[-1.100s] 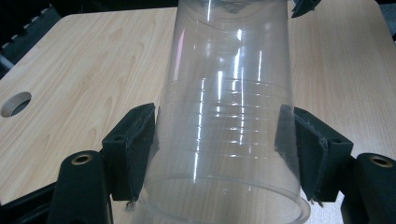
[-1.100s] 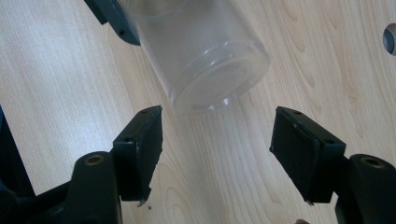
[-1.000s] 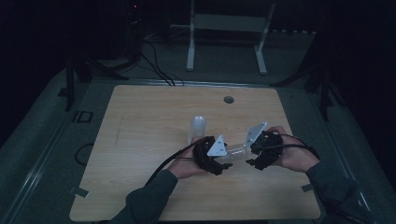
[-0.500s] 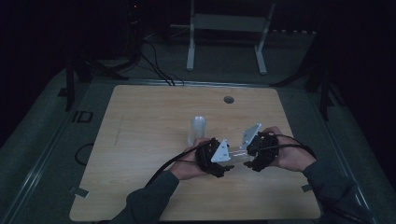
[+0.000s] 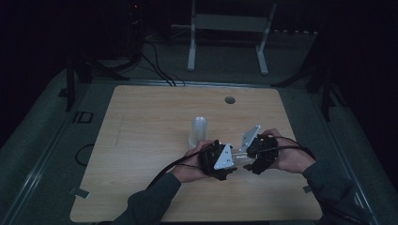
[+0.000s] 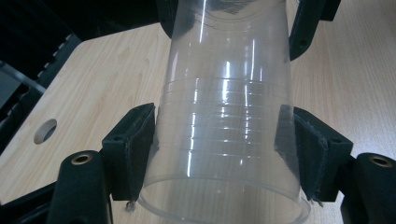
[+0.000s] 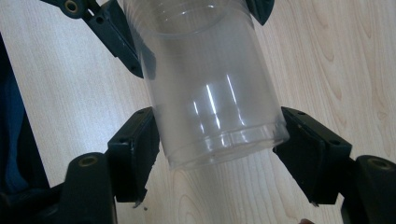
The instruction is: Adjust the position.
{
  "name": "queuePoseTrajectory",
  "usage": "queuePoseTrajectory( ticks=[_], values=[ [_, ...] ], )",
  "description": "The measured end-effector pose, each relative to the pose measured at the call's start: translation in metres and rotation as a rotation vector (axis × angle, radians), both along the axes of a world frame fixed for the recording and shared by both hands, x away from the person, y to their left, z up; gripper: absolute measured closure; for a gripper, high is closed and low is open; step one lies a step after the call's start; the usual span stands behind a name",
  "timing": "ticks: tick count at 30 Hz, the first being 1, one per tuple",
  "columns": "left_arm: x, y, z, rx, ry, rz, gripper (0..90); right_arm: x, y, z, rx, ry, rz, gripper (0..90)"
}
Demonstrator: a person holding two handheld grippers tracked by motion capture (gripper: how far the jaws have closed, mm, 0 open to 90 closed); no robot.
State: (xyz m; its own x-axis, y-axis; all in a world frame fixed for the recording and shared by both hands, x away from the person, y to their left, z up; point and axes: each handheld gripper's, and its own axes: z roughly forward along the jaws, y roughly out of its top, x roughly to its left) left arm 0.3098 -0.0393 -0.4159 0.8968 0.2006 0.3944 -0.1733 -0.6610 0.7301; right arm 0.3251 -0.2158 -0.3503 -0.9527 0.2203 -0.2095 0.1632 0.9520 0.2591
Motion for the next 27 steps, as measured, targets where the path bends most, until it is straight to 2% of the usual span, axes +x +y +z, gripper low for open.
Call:
queuePoseTrajectory(
  ticks=[2,14,21,27],
  values=[
    [-0.0016,-0.0004,0.0011,-0.005,-0.017,-0.007,29.7,0.0002,0.0002,-0.0001,0.003,0.004,0.005,31.2],
    [-0.0056,-0.0007,0.0017,-0.013,-0.034,-0.023,29.7,-0.0007,0.0040,-0.0054,-0.018,0.027,0.027,35.1],
    [-0.0067,-0.0020,0.0012,-0.011,-0.039,-0.029,28.5,-0.0021,0.0029,-0.0060,-0.018,0.032,0.027,39.0],
    [-0.0057,-0.0021,0.0016,-0.021,-0.030,-0.013,23.8,-0.0030,0.0005,-0.0061,-0.016,0.026,0.020,39.9]
  ],
)
